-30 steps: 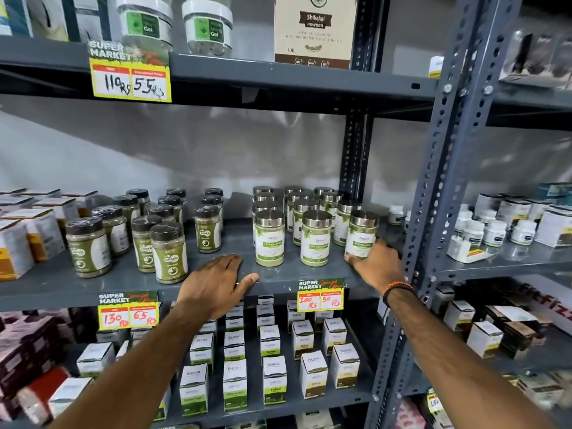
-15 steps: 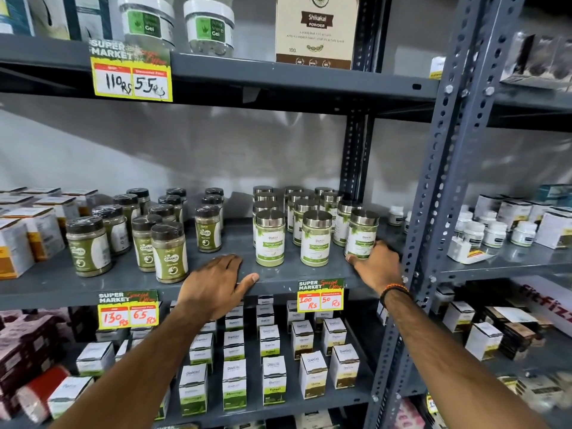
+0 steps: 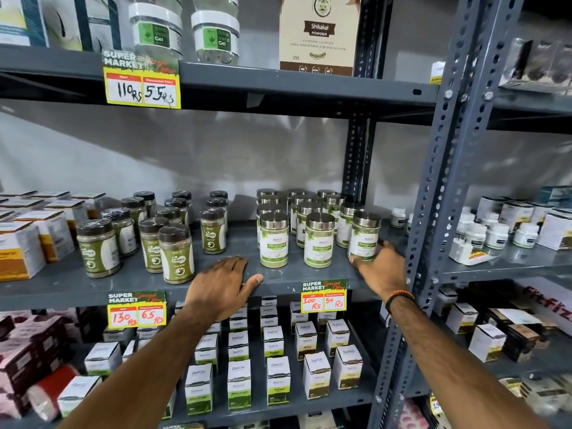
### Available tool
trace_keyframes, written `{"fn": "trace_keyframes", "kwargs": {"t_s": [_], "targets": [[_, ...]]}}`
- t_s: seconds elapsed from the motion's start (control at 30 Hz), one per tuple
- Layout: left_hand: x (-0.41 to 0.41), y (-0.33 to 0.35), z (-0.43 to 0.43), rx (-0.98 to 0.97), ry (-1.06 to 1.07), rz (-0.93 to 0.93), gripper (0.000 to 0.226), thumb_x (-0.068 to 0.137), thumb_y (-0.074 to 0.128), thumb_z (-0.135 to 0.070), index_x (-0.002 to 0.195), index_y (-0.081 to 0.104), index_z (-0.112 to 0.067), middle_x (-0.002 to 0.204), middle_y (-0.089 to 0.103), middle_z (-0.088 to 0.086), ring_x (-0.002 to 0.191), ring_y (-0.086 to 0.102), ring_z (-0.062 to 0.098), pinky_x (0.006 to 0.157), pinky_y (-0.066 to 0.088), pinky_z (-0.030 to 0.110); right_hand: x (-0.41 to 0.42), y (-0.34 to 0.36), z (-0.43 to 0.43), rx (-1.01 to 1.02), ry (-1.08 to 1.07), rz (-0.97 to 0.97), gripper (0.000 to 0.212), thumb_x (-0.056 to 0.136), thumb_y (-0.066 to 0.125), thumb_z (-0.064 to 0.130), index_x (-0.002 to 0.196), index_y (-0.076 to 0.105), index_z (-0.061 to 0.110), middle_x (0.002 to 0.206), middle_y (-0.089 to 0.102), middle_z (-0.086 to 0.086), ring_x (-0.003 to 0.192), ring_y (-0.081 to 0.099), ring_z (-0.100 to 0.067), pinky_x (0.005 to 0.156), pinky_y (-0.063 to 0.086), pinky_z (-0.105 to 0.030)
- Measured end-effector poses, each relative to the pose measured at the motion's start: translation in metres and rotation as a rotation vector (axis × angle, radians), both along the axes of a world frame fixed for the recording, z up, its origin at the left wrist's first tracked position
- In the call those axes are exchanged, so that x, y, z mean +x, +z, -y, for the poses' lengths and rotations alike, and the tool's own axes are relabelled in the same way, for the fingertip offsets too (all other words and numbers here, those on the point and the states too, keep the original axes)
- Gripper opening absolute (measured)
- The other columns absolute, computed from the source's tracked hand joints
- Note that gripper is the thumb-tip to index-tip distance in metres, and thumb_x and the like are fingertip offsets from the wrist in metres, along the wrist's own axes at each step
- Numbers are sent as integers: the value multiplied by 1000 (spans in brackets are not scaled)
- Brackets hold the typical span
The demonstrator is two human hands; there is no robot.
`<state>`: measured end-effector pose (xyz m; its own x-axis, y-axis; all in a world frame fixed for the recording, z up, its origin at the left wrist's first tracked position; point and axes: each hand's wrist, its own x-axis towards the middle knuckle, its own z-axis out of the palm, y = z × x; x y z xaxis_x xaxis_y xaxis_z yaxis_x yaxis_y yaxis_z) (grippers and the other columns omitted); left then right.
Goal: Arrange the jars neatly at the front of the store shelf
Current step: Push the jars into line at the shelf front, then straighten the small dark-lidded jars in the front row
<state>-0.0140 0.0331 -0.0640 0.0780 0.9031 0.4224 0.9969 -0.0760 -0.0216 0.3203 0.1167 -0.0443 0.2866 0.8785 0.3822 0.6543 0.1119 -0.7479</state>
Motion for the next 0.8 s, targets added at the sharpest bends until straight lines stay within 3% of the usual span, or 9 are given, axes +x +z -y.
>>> {"fn": "trace_keyframes", "kwargs": {"t_s": [0.13,0.27,0.43,0.6,0.8], "targets": [[6,7,14,-47,-74,7,87,95,19,-76,156,28,-15,162,40,10,144,41,26,113,42,48,-8,11,32,157,19,-1,76,84,85,20,145,46,-1,135,66,-17,114,67,-33,89,48,-30],[14,31,37,92,-143,-19,84,97,21,-76,156,28,-17,161,40,8,145,38,26,113,41,48,-35,31,63,388,119,113,67,89,78,30,146,48,9,141,62,-11,125,62,-29,104,52,-43],[-13,79,67,266,-147,-70,87,99,18,-74,157,30,-11,161,39,13,151,29,28,122,31,49,-104,58,95,500,372,104,56,93,73,31,141,53,12,141,62,-7,119,65,-20,102,54,-44],[-91,102,101,353,-27,2,80,98,30,-69,153,35,-11,157,43,13,149,32,30,117,37,53,-183,60,111,467,573,82,58,90,77,34,140,54,15,139,63,-1,113,62,-8,102,50,-33],[-178,74,133,278,235,85,93,91,13,-80,154,31,-14,161,38,14,148,35,33,113,41,55,-249,48,115,356,648,-6,79,85,79,50,148,43,19,150,53,-2,126,59,-20,106,50,-42]]}}
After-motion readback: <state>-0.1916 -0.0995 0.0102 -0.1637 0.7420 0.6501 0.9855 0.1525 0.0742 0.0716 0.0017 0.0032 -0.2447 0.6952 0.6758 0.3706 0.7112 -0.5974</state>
